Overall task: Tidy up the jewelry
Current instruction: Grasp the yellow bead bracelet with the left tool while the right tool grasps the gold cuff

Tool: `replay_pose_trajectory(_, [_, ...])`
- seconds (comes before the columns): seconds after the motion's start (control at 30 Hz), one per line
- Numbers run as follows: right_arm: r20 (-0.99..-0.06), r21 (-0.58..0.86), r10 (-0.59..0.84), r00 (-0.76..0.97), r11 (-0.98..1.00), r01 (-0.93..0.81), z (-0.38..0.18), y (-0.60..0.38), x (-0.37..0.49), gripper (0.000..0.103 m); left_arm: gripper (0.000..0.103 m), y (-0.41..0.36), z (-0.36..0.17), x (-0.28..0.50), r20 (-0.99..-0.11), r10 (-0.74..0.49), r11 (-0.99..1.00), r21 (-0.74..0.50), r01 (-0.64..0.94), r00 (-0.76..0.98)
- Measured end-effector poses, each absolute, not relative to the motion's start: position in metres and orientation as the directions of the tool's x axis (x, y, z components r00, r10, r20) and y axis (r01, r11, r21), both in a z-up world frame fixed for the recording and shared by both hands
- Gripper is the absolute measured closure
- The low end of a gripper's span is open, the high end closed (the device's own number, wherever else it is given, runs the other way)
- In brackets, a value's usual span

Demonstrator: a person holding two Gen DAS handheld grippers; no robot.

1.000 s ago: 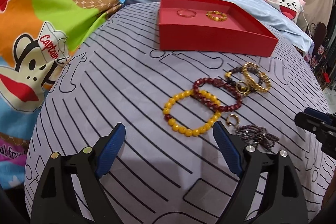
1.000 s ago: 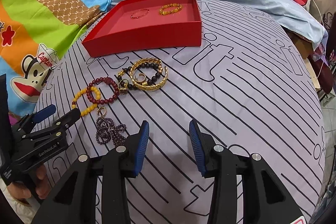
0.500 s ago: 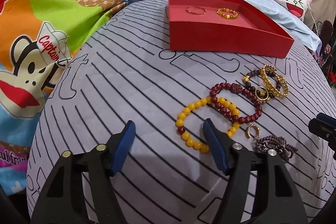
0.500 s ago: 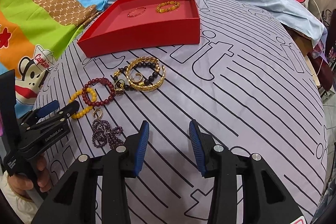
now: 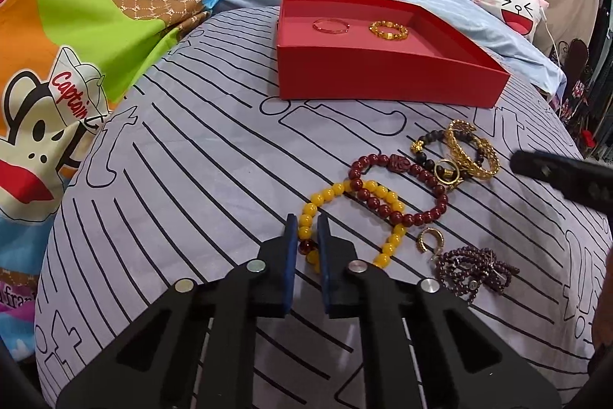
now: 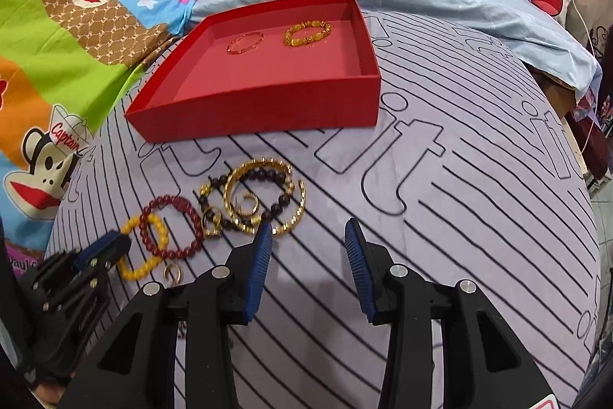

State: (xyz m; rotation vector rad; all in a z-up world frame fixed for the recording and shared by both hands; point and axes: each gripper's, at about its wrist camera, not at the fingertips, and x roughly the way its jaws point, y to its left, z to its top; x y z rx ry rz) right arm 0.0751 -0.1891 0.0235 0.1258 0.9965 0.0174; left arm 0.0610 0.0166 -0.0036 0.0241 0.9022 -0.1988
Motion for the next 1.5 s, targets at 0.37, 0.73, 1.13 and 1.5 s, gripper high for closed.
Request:
replay_pose_trajectory(0.37, [-0.830,0.187,0.128,0.543,0.981,0.054,0.021,-0.176,0.091,0.042,0.093,0.011,-0.004,0.049,-0.771,-0.166,0.979,-0.056,0.195,0.615])
replay_pose_trajectory(0.73, [-0.853,0.149,0.103,0.511,0.987,0.051,0.003,-0.161,0.106,0.042,0.093,0.011,-0.005,0.048,-0.770,-0.168,0.979,-0.057,0.195,0.616])
replay_pose_trajectory(1.13, [-0.840,0.146,0.096,0.534,0.988,0.054,0.008,-0.171,0.088,0.048,0.093,0.013,-0.004,0.049,-0.768,-0.179,0.978,-0.072,0.196,0.615])
replay_pose_trajectory(1.5, [-0.823,0.153,0.090,0.560,0.986,0.067,0.028,-0.189,0.049,0.048,0.096,0.025,0.002,0.033,-0.793,-0.239,0.970,-0.166,0.178,0.561])
